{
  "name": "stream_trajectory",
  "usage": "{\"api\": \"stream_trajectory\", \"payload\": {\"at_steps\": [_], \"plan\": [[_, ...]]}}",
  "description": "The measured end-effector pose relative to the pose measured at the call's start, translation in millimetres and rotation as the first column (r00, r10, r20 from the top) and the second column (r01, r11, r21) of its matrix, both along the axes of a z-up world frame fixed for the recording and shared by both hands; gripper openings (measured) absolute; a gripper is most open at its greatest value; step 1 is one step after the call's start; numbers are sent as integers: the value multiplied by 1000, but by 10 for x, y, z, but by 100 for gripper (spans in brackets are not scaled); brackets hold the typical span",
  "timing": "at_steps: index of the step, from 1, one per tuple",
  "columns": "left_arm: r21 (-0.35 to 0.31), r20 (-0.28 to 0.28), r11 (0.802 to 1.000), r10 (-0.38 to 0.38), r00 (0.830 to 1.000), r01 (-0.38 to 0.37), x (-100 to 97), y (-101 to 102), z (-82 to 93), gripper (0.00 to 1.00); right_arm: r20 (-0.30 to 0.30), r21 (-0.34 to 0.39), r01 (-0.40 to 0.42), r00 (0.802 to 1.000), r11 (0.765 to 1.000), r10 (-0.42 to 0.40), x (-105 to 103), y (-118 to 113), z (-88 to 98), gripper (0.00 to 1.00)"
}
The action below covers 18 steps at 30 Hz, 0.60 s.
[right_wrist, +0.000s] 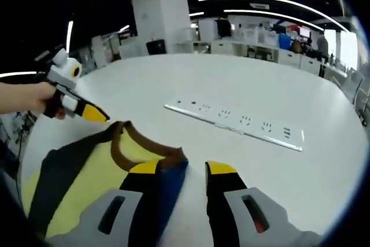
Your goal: Fold the garment on the visible template until the final outline fits inside the template.
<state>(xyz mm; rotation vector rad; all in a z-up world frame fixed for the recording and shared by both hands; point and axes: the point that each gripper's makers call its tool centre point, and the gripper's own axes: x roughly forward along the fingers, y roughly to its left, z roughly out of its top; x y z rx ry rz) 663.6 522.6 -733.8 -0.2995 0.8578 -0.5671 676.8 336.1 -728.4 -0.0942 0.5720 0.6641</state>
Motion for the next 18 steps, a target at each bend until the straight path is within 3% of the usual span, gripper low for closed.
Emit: {"api": "stream_trajectory", "payload": {"at_steps": [18], "plan": [[-7, 40, 1000, -14, 999, 14, -254, 7, 194, 42, 4, 67, 6, 1000, 998, -6, -382, 36, 214, 57]]}}
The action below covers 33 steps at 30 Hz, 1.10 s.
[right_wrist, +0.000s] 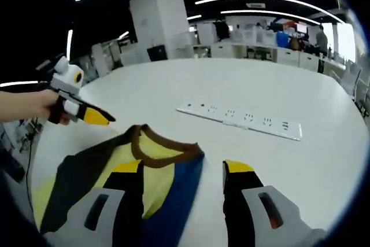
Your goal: Fold the garment on the visible template until the final outline fits inside the template.
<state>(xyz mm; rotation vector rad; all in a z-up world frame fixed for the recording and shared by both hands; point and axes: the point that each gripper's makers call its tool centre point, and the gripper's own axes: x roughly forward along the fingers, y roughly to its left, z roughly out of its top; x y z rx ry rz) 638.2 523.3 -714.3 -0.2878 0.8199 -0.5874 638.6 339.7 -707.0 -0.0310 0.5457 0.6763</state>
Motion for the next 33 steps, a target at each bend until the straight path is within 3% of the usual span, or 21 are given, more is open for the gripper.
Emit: {"api": "stream_trajectory", "payload": {"at_steps": [17, 33], "plan": [[1, 14, 1000, -20, 1000, 20, -434, 3, 116, 65, 14, 36, -28, 1000, 999, 28, -443, 16, 145, 80], [-4, 31, 1000, -27, 999, 27, -924, 59, 260, 78, -2, 62, -15, 1000, 998, 15, -849, -48, 318, 94]]}}
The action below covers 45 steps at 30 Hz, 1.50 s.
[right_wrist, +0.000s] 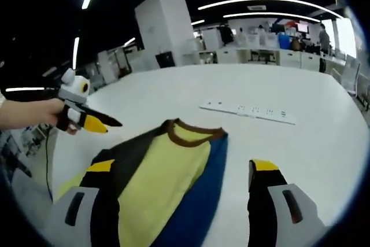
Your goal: Fold the garment on the visible template until the final outline fits inside the template.
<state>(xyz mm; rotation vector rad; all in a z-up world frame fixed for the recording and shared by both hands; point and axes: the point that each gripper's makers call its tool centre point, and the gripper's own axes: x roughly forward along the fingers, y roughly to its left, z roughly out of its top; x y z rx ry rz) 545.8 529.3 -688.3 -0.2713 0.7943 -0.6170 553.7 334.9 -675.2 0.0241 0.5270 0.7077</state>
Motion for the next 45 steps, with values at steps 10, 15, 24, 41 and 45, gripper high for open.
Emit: {"api": "stream_trajectory", "payload": {"at_steps": [10, 15, 24, 41, 45], "plan": [[7, 27, 1000, -24, 999, 24, -306, 4, 112, 89, -23, 20, 23, 999, 1000, -23, -275, -134, 54, 100], [7, 32, 999, -37, 999, 37, -481, 6, 146, 91, -32, 32, 46, 998, 998, -45, -440, -222, 98, 100], [15, 34, 999, -52, 998, 51, -795, 12, 170, 99, -16, 22, 55, 998, 998, -55, -757, -309, 161, 100], [37, 61, 995, -98, 993, 96, -1288, -44, 337, 100, -3, 68, 103, 995, 992, -103, -1165, -412, 345, 100], [39, 64, 996, -85, 994, 82, -1411, -3, 366, 100, -19, 109, 118, 993, 987, -116, -1271, -410, 410, 100]]}}
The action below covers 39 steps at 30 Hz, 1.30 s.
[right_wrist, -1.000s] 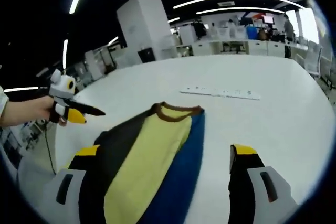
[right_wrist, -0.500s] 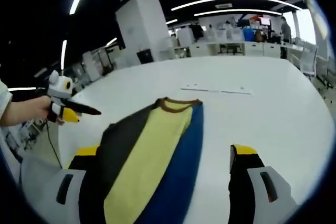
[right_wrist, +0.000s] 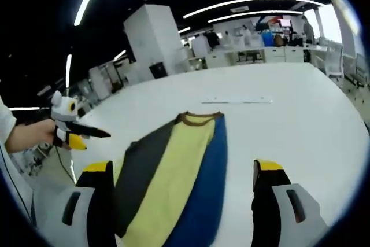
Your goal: Fold the garment on the visible template until the final outline fits inside the template.
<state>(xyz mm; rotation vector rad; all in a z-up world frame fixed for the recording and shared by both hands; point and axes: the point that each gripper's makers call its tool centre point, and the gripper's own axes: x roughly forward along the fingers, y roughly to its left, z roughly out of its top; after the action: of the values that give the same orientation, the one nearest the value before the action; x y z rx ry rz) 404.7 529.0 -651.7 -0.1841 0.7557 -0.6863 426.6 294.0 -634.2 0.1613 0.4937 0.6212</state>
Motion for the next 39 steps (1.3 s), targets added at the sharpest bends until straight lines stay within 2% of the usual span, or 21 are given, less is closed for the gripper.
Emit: {"api": "stream_trajectory", "payload": {"at_steps": [18, 21, 30, 39], "plan": [[19, 16, 999, 50, 999, -50, -429, 234, 152, 100, -11, -48, 18, 1000, 999, -19, -530, -234, -27, 100], [17, 15, 999, 51, 999, -51, -479, 240, 157, 100, -13, -91, 7, 1000, 996, -8, -644, -270, -62, 100], [15, 27, 998, 56, 998, -56, -678, 253, 222, 100, -16, -82, 25, 1000, 996, -27, -866, -370, -33, 100], [32, 18, 998, 54, 998, -55, -918, 287, 204, 100, -8, -92, 32, 999, 995, -33, -1030, -427, -12, 100]]}}
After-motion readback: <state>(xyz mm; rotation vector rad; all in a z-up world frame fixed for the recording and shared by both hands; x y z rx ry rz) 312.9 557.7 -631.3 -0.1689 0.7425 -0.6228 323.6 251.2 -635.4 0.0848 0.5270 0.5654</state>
